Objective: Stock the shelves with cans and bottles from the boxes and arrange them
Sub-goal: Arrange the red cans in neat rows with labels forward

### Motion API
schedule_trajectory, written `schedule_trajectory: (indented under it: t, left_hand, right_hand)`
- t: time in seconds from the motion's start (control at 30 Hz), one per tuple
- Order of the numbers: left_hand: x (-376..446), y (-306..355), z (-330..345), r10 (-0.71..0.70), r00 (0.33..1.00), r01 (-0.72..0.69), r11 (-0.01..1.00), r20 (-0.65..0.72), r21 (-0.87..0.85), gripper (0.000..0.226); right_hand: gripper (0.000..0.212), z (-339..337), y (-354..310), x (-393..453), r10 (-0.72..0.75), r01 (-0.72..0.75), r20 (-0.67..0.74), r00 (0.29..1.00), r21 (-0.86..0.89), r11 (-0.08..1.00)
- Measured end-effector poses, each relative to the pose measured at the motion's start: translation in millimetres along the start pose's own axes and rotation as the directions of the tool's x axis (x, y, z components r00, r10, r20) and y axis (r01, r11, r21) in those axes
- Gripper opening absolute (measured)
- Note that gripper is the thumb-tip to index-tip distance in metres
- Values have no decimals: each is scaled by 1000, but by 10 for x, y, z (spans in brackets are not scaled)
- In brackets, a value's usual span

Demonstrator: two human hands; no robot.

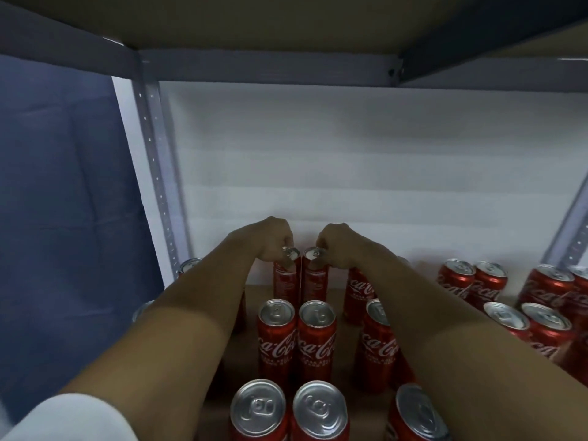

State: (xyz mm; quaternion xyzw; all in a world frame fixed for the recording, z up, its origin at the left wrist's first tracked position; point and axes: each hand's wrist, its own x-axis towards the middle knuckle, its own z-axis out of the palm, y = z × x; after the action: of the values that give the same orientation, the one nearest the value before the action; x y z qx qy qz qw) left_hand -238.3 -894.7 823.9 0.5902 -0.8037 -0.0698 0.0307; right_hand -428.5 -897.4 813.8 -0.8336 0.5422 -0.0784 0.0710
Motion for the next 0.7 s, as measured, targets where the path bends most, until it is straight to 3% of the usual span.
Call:
schedule_trajectory:
  t: [0.1, 0.2, 0.3, 0.43, 0.53, 0.6, 0.7]
  left_hand:
    - [27, -38, -11, 39, 999, -38, 999, 20, -33, 47]
    - [36, -38, -29, 60, 997, -58, 997, 41, -49, 59]
    - [27, -52, -42, 1, 995, 3, 999, 98, -40, 72]
    - [33, -108, -22, -90, 995, 94, 990, 46, -103, 54]
    - [50, -160, -25, -52, 997, 59, 991, 63, -121, 38]
    - [21, -172, -50, -27, 996, 38, 990, 82, -139, 40]
    - [21, -158, -28, -61, 997, 70, 980, 55, -185, 58]
  right_hand:
    - [17, -8, 28, 10, -23, 23, 20, 1000, 2, 1000]
    - [32, -31, 11, 11, -14, 12, 47, 999, 41, 999]
    - [63, -27, -11, 31, 39, -43, 56, 998, 72, 996]
    - [48, 14, 0, 81, 69, -70, 27, 997, 62, 996]
    - [35, -6, 26, 89, 16, -20, 68, 998, 69, 997]
    - [33, -47, 31, 83, -11, 3, 103, 995, 73, 997]
    - [62, -72, -12, 85, 10, -17, 97, 995, 68, 998]
